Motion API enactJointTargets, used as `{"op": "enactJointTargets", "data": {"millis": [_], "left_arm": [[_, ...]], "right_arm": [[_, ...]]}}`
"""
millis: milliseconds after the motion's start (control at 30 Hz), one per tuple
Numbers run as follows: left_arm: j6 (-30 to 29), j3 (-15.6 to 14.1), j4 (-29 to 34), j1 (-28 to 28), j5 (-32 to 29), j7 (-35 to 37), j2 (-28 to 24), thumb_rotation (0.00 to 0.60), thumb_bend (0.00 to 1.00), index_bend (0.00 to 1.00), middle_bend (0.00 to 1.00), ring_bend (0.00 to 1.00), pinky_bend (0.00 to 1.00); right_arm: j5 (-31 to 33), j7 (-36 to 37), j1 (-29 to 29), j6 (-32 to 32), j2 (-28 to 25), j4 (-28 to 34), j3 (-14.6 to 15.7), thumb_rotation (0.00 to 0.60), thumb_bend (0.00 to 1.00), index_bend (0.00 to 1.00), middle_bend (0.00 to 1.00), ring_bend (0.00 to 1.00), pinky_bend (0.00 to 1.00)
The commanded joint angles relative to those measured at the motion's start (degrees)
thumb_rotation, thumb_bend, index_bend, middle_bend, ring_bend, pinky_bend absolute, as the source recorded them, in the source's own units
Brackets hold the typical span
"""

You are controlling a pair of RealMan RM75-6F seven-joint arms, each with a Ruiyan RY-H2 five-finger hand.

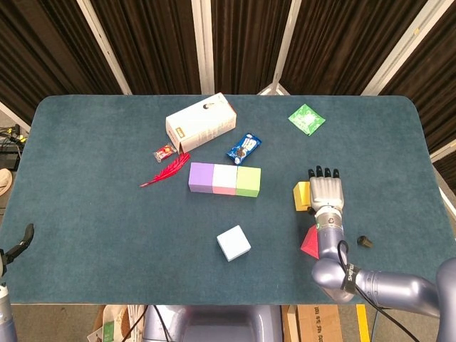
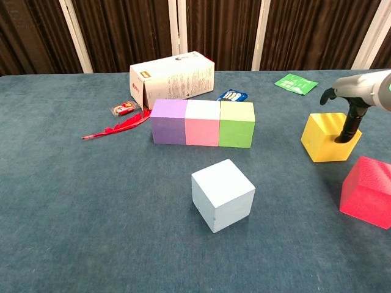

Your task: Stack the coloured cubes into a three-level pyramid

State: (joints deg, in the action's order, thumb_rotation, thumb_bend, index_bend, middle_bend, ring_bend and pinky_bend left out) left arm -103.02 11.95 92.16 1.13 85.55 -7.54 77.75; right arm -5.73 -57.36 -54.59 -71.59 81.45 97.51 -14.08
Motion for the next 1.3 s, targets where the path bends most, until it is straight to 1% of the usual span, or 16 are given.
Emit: {"op": "enactJointTargets", "data": {"millis": [33,167,233,333,400,533,733,833,933,1067,1167,1300], "left_arm": [[-0.08,0.1,-0.01,-0.02,-0.08,0.03,0.01,0.6,0.35,0.03,0.03,0.0,0.0],[-0.25,0.42,-0.03,-0.03,-0.33,0.18,0.04,0.6,0.35,0.03,0.03,0.0,0.0],[-0.3,0.54,-0.1,-0.01,-0.39,0.35,0.08,0.6,0.35,0.03,0.03,0.0,0.0],[-0.37,0.65,-0.11,-0.02,-0.47,0.77,0.15,0.6,0.35,0.03,0.03,0.0,0.0],[-0.52,0.72,-0.09,-0.05,-0.48,0.88,0.28,0.6,0.35,0.03,0.03,0.0,0.0],[-0.75,0.68,-0.02,-0.07,-0.39,0.46,0.61,0.6,0.35,0.03,0.03,0.0,0.0],[-1.12,0.54,0.2,-0.21,-0.16,-0.15,0.9,0.6,0.35,0.03,0.03,0.0,0.0],[-1.18,0.56,0.16,-0.23,-0.17,-0.39,0.99,0.6,0.35,0.03,0.03,0.0,0.0],[-0.93,0.48,0.17,-0.2,-0.27,-0.52,1.04,0.6,0.35,0.03,0.03,0.0,0.0],[-0.6,0.33,0.21,-0.15,-0.36,-0.72,1.07,0.6,0.35,0.04,0.03,0.0,0.0],[-0.59,0.37,0.06,-0.08,-0.38,-1.01,1.33,0.6,0.35,0.04,0.03,0.0,0.0],[-0.65,0.46,-0.05,-0.08,-0.51,-1.26,1.53,0.6,0.35,0.04,0.03,0.0,0.0]], "right_arm": [[0.08,-0.19,0.04,0.02,-0.58,0.74,0.0,0.6,0.29,0.01,0.01,0.0,0.0],[-1.9,1.57,0.88,0.23,-1.9,2.13,-0.16,0.6,0.26,0.0,0.0,0.0,0.0],[-4.56,3.86,1.95,1.12,-2.89,2.82,-0.09,0.6,0.26,0.0,0.0,0.0,0.0],[-11.38,9.68,4.94,3.6,-4.91,3.94,0.85,0.6,0.26,0.0,0.0,0.0,0.0],[-17.4,14.91,7.76,6.5,-6.92,4.39,2.14,0.6,0.26,0.0,0.0,0.0,0.0],[-26.14,23.62,11.81,11.43,-9.62,3.71,3.81,0.6,0.26,0.0,0.0,0.0,0.0],[-36.23,33.75,15.21,16.97,-10.45,-0.13,5.29,0.6,0.26,0.0,0.0,0.0,0.0],[-39.9,36.54,15.99,18.66,-10.67,-1.73,6.03,0.6,0.26,0.0,0.0,0.0,0.0],[-41.63,37.88,16.2,19.43,-10.53,-3.13,6.33,0.6,0.26,0.0,0.0,0.0,0.0],[-41.4,38.1,15.67,20.54,-10.0,-4.88,6.36,0.6,0.26,0.0,0.0,0.0,0.0],[-40.64,36.94,14.72,21.05,-9.43,-5.9,6.33,0.6,0.26,0.01,0.03,0.0,0.0],[-39.15,34.84,13.42,21.46,-8.82,-6.52,6.4,0.6,0.26,0.07,0.09,0.0,0.0]]}}
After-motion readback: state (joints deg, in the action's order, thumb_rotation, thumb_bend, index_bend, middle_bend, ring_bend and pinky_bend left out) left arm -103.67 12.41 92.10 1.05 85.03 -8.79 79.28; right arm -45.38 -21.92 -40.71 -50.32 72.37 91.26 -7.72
